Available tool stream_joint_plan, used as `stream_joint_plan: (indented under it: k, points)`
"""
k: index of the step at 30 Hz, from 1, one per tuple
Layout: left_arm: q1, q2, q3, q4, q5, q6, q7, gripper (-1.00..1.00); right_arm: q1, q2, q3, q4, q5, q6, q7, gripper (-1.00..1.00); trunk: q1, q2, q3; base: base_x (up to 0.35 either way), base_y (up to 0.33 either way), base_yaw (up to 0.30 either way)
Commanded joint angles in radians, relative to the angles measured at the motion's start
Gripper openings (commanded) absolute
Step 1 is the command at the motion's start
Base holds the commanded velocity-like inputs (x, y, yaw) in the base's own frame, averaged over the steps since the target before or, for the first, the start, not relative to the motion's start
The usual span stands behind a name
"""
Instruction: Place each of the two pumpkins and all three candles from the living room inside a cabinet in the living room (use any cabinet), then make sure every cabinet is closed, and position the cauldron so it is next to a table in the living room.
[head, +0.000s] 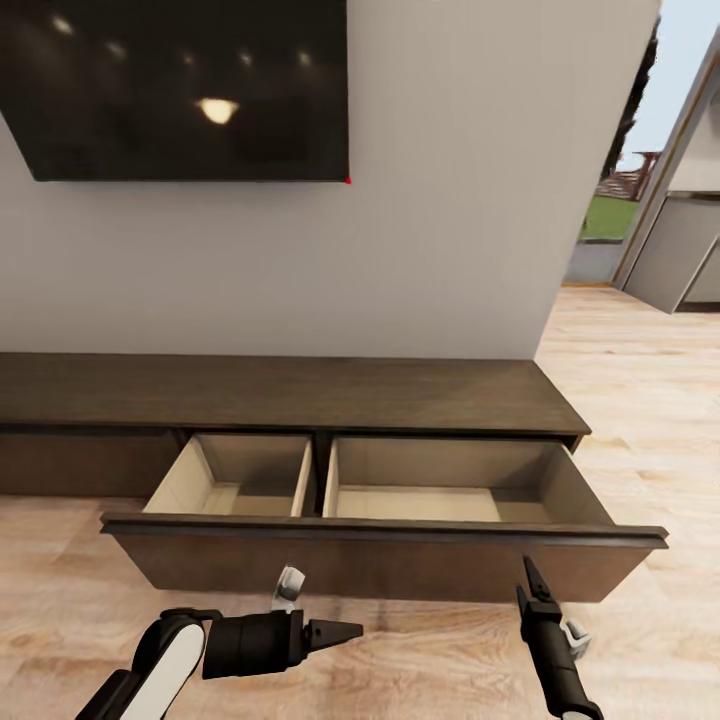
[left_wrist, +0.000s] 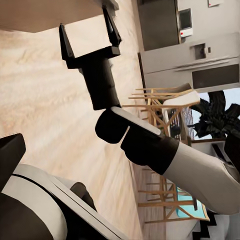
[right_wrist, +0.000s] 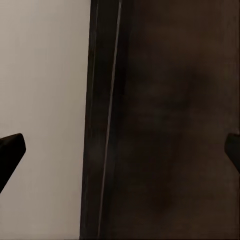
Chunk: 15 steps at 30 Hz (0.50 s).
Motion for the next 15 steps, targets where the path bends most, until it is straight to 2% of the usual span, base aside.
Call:
stream_joint_plan:
  k: [1, 6, 9, 15]
  points:
    - [-0.001, 0.000, 0.000, 0.000, 0.001, 0.004, -0.002, 1.00, 0.000, 0.000, 0.003, 0.000, -0.007, 0.002, -0.008, 1.00, -0.001, 0.000, -0.001, -0.154, 0.004, 0.000]
    - [-0.001, 0.005, 0.011, 0.000, 0.002, 0.004, -0.002, 1.00, 0.000, 0.001, 0.005, 0.000, -0.011, 0.028, -0.093, 1.00, -0.001, 0.000, -0.001, -0.131, 0.001, 0.000]
    - [-0.002, 0.005, 0.025, 0.001, 0.003, 0.005, -0.002, 1.00, -0.001, 0.003, 0.006, 0.005, -0.011, 0.068, -0.149, 1.00, -0.001, 0.000, -0.001, -0.030, 0.000, 0.000]
    - [-0.001, 0.006, 0.053, 0.000, 0.002, 0.006, -0.001, 1.00, 0.000, 0.005, 0.010, 0.014, -0.010, 0.086, -0.213, 1.00, -0.001, 0.000, -0.001, -0.007, 0.000, 0.000]
